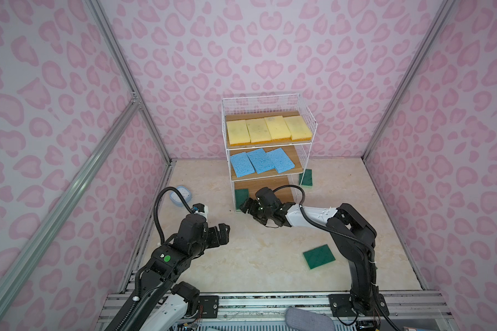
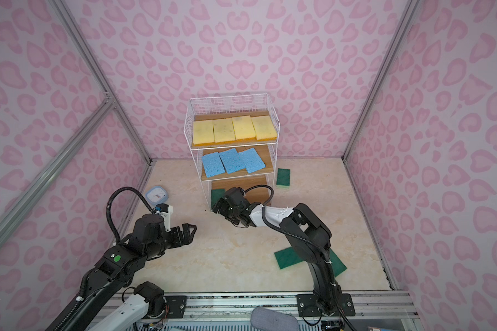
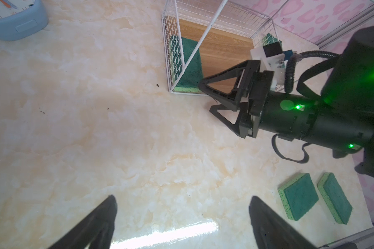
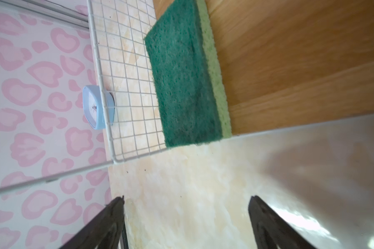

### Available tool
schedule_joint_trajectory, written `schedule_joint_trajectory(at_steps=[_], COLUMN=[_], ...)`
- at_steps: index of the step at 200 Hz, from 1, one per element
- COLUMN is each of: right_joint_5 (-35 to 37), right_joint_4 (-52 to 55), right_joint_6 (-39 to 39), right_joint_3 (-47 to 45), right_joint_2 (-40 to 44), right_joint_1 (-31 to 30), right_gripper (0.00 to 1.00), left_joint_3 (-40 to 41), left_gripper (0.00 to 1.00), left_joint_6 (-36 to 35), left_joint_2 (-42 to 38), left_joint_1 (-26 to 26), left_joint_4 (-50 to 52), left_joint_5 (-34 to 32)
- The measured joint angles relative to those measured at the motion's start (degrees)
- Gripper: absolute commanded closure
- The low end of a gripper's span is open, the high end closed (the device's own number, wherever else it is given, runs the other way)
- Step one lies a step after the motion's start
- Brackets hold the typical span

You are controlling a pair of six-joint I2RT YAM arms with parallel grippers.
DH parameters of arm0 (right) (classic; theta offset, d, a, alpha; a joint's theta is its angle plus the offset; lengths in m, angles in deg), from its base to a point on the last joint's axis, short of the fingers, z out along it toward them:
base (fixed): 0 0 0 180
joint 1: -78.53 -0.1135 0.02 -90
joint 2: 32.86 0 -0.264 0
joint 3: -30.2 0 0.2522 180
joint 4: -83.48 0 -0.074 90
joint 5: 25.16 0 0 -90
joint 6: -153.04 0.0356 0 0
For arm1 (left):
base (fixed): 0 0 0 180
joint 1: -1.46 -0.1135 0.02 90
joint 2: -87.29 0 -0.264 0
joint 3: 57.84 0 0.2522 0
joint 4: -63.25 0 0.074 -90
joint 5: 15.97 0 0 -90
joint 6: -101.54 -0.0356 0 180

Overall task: Arrange cleaning sponges on a shelf
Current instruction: Place the cleaning sponge at the shelf, then pick up the cleaning sponge from the bottom-center of the table.

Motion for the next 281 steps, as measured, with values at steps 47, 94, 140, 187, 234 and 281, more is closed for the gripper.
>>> schedule_joint_trajectory(at_steps=[47, 94, 140, 187, 234, 281], right_joint_5=[0.1, -3.9, -8.1, -15.9, -25.5, -29.8], right_joint_4=[-0.1, 1.6, 6.4, 11.5, 15.3, 16.7], right_joint_6=[-3.1, -7.8, -11.7, -14.4, -18.0, -20.1], right_joint_3=[-12.3, -24.3, -36.8, -45.9, -48.3, -49.8], right_joint_2=[12.6, 27.0, 45.0, 59.1, 62.2, 62.8], right_joint_1=[3.0, 9.1, 21.6, 39.5, 53.4, 56.2], right_gripper=[0.11, 0.13, 0.13, 0.15, 0.17, 0.16], left_joint_3=[1.7, 2.4, -0.3, -9.0, -16.0, -21.7], left_gripper=[0.14, 0.15, 0.16, 0.17, 0.25, 0.40], left_joint_6=[1.2, 5.7, 11.2, 16.0, 19.1, 20.2], left_joint_2=[5.9, 17.4, 32.9, 49.4, 59.5, 66.0], left_joint_1=[2.4, 15.3, 26.4, 35.5, 39.1, 41.1], left_joint_4=[-5.4, -14.1, -24.0, -31.4, -36.3, -38.5], left_joint_5=[4.0, 2.3, -2.1, -5.6, -6.9, -6.4])
